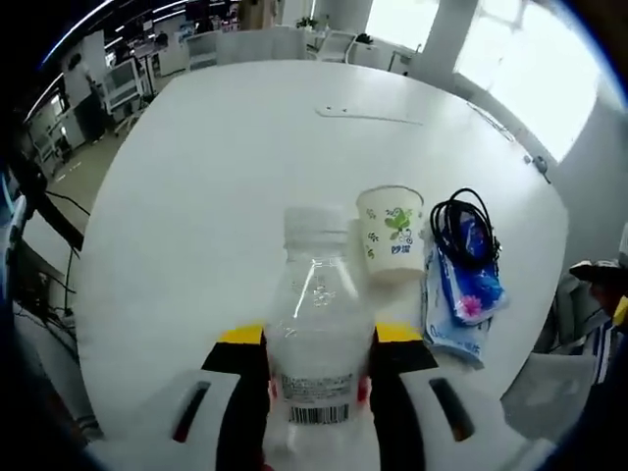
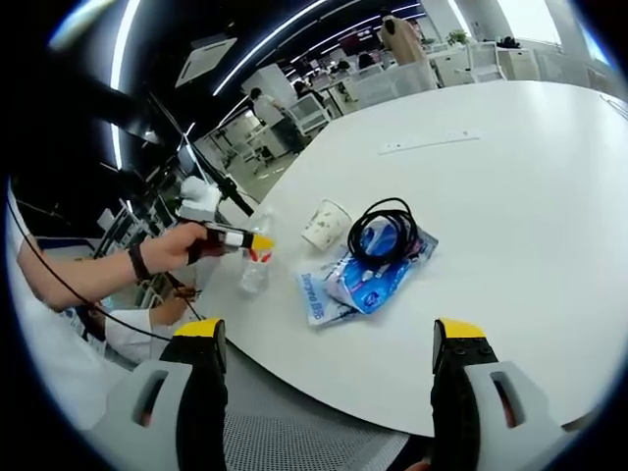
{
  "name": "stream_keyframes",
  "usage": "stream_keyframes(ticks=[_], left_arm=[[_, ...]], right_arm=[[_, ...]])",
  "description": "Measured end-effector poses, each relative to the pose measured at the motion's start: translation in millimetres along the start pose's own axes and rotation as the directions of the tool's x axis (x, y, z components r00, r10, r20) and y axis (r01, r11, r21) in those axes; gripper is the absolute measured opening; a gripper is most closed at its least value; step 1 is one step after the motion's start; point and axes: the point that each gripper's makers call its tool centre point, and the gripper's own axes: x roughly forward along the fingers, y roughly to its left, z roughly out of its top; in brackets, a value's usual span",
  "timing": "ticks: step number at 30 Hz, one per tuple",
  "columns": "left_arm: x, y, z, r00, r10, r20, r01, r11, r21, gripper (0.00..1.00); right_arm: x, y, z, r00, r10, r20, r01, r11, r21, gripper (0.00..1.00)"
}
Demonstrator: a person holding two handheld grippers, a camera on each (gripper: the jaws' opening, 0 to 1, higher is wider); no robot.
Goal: Arrange the tabletop items into an orderly group along one side of the table until the central work area is clear of visible clutter.
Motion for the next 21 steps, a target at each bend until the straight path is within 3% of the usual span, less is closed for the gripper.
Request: stream_keyframes(ticks=[21], left_arm=[[-29.7, 11.2, 4.7, 0.997, 0.035, 0.065, -0.038, 0.998, 0.046, 0.37]], right_arm=[[7.2, 6.8, 7.8, 0.999, 0.032, -0.004, -0.032, 0.999, -0.031, 0.87]])
